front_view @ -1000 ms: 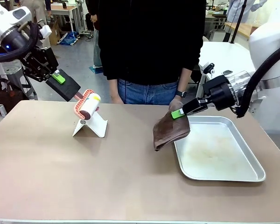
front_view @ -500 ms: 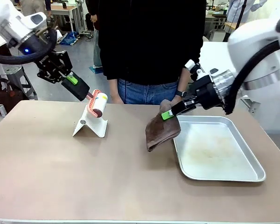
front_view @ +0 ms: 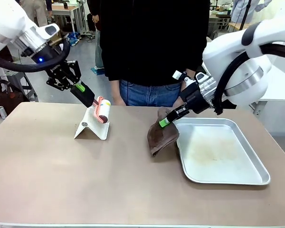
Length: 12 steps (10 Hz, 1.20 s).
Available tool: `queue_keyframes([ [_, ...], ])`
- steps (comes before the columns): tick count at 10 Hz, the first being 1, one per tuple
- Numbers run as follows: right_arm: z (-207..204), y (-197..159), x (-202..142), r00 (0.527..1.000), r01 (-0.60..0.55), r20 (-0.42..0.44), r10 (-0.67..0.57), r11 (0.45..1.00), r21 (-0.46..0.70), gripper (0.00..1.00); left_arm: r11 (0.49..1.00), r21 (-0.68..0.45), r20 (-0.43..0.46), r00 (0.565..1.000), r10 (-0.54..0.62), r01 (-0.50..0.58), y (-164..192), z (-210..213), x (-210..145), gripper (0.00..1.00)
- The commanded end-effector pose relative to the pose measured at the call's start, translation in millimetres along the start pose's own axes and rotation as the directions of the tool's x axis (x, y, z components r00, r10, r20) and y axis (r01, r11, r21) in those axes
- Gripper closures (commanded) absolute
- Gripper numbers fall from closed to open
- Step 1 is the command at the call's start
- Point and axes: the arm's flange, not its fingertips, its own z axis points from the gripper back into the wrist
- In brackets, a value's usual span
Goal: Clean the surface of the table.
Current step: Return the Lint Roller and towel to their original positions.
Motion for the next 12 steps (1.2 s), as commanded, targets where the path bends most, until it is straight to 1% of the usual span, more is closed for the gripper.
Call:
queue_keyframes([
  [1,-3,-7,13,0.999,0.039,-0.005,-0.039,0.999,-0.017,0.91,0.998,0.046,-0.024,0.999,-0.044,0.045,-3,-7,4,0.77],
  [2,-6,-11,14,0.999,0.039,0.002,-0.039,0.999,-0.023,0.91,0.998,0.045,-0.049,0.998,-0.039,0.041,-1,-13,5,0.77],
  [4,-13,-19,15,0.999,0.034,-0.013,-0.034,0.999,-0.024,0.91,0.999,0.046,-0.063,0.998,-0.025,0.028,1,-23,7,0.77],
  [6,-15,-20,15,0.999,0.032,-0.011,-0.033,0.999,-0.016,0.91,0.998,0.053,-0.028,0.999,-0.027,0.029,0,-31,9,0.77],
  [7,-15,-20,12,0.999,0.038,-0.013,-0.038,0.999,-0.01,0.91,0.998,0.05,-0.032,0.999,-0.023,0.025,2,-36,12,0.77],
  [9,-12,-20,10,0.999,0.045,0.003,-0.045,0.999,0.004,0.91,0.998,0.06,-0.008,1.0,-0.014,0.014,8,-43,14,0.77],
  [12,-13,-21,8,0.998,0.055,0.003,-0.055,0.998,0.016,0.91,1.0,0.023,-0.013,1.0,-0.008,0.008,17,-49,12,0.77],
])
